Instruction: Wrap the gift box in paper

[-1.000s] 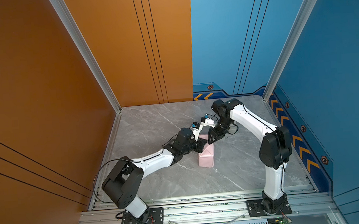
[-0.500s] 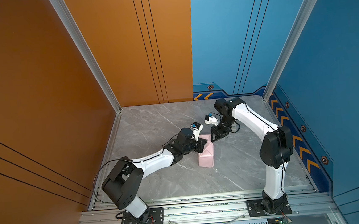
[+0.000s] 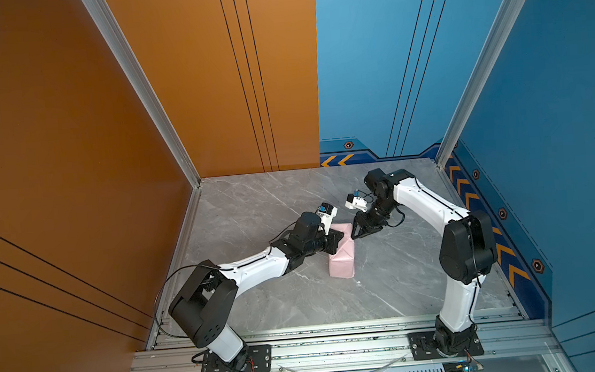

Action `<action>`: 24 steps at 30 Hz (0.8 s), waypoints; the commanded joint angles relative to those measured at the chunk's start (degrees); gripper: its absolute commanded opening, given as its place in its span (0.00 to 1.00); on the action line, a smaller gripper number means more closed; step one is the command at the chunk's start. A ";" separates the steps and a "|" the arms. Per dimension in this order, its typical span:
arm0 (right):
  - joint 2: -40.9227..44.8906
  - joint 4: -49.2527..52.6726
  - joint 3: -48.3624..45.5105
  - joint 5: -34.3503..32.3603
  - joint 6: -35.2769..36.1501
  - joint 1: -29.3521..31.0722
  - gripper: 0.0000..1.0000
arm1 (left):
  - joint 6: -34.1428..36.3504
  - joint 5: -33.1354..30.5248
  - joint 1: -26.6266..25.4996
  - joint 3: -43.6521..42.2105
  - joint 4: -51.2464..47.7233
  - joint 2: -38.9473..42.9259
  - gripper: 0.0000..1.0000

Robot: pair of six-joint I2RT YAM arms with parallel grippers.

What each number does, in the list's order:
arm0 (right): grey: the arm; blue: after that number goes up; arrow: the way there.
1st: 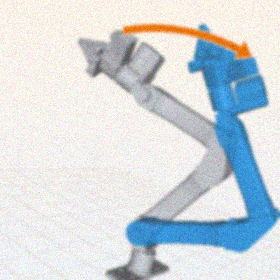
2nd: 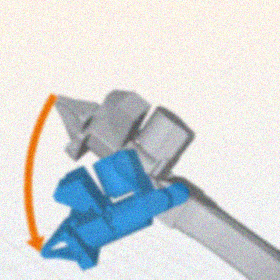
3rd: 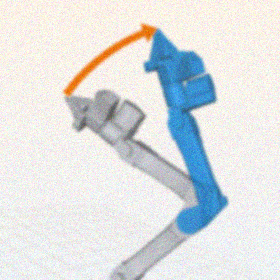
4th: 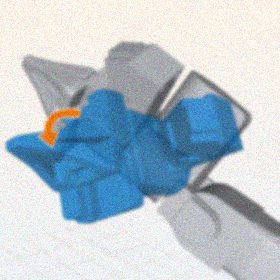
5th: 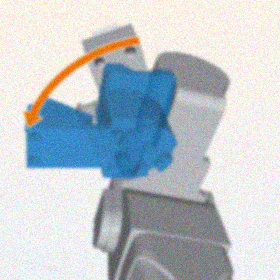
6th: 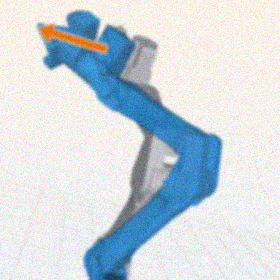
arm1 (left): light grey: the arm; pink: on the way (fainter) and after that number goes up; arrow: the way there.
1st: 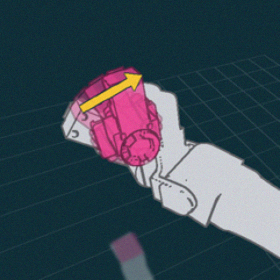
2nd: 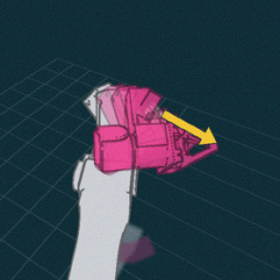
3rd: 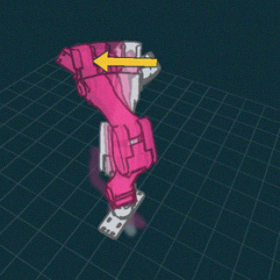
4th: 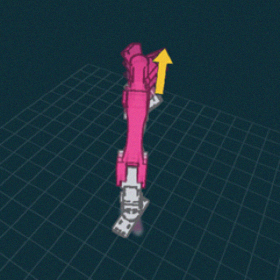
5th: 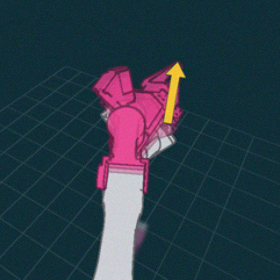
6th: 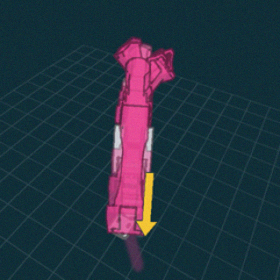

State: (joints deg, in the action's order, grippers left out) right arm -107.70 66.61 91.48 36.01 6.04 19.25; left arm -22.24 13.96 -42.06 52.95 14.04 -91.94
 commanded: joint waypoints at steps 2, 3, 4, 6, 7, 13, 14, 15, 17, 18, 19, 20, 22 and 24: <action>2.24 -3.63 -4.55 -2.13 -1.93 -1.41 0.38 | 1.14 -3.26 -0.20 -1.42 -10.61 -2.22 0.00; 3.25 -4.57 -4.97 -1.95 -2.43 -1.75 0.39 | 1.18 -3.27 -0.23 -1.44 -10.66 -2.27 0.00; 4.39 -5.68 -5.69 -1.79 -3.01 -2.21 0.40 | 1.19 -3.27 -0.13 -1.33 -10.70 -2.34 0.00; 6.77 -7.68 -6.74 -1.34 -4.19 -2.93 0.41 | 1.24 -3.29 -0.19 -1.20 -10.82 -2.41 0.00; 7.97 -8.48 -7.41 -1.40 -4.77 -3.35 0.41 | 1.24 -3.27 -0.28 -1.17 -10.92 -2.37 0.00; 16.43 -12.93 -9.79 -1.28 -9.24 -3.79 0.33 | 1.47 -3.41 -0.38 -0.92 -11.15 -2.37 0.00; 17.77 -14.08 -10.28 -0.37 -10.25 -3.69 0.33 | 1.48 -3.46 -0.36 -0.94 -11.15 -2.41 0.00; 19.06 -15.55 -11.16 0.79 -11.55 -3.38 0.33 | 1.44 -3.47 -0.38 -1.00 -11.16 -2.37 0.00; 20.49 -17.58 -12.43 2.28 -14.01 -2.58 0.32 | 1.47 -3.34 -0.37 -0.92 -11.17 -2.47 0.00; 20.67 -17.58 -12.72 2.03 -15.02 -2.02 0.33 | 1.47 -3.33 -0.40 -0.78 -11.14 -2.46 0.00; 20.56 -17.53 -13.02 1.39 -16.11 -1.45 0.32 | 1.41 -3.37 -0.47 -0.80 -11.16 -2.49 0.00; 20.40 -17.70 -13.39 1.01 -17.04 -0.89 0.32 | 1.44 -3.37 -0.48 -0.82 -11.15 -2.54 0.00; 19.70 -18.40 -14.31 1.17 -18.67 0.48 0.31 | 1.41 -3.24 -0.48 -0.70 -11.16 -2.59 0.00; 19.16 -18.51 -15.00 0.38 -19.63 1.53 0.30 | 1.41 -3.31 -0.55 -0.74 -11.32 -2.62 0.00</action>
State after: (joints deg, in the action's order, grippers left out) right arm -87.29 49.36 77.95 36.42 -9.82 19.57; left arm -21.85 13.63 -42.30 53.43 13.06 -91.94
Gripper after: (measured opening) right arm 0.304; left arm 0.045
